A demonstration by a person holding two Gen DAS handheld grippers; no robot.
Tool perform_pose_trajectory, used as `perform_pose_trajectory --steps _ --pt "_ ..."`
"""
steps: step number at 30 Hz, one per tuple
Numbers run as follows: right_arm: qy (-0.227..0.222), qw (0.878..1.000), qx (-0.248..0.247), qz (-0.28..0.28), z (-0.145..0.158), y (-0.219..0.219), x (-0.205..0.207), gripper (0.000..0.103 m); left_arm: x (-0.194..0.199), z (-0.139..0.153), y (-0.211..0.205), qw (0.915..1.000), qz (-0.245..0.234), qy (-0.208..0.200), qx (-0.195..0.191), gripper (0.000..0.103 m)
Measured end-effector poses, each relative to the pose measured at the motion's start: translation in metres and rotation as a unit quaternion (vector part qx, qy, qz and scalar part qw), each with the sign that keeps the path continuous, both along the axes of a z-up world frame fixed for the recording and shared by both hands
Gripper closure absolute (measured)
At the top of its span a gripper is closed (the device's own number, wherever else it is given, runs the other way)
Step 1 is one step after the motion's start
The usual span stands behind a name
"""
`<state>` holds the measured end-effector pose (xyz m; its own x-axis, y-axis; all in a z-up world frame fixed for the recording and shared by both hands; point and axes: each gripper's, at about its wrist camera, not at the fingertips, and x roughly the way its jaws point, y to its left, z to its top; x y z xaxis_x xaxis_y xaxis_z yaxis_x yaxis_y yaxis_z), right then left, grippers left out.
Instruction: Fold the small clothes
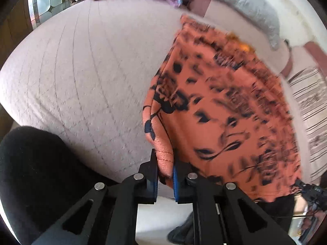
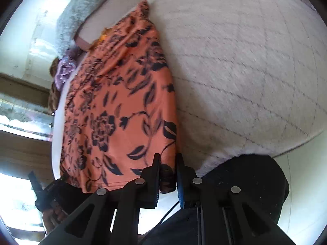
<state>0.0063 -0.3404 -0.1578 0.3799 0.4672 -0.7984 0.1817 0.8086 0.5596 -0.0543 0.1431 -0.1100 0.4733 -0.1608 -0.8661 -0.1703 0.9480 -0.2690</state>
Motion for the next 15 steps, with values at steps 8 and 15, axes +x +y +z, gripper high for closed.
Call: perform_pose_trajectory --steps 8,15 --pt "-0.054 0.997 0.053 -0.025 0.038 -0.010 0.003 0.094 0.006 0.004 0.014 0.9998 0.011 0.007 -0.016 0.092" --pt "-0.018 0.996 0.081 -0.042 0.011 -0.010 0.017 0.095 0.013 0.028 0.023 0.9990 0.012 -0.024 -0.036 0.092"
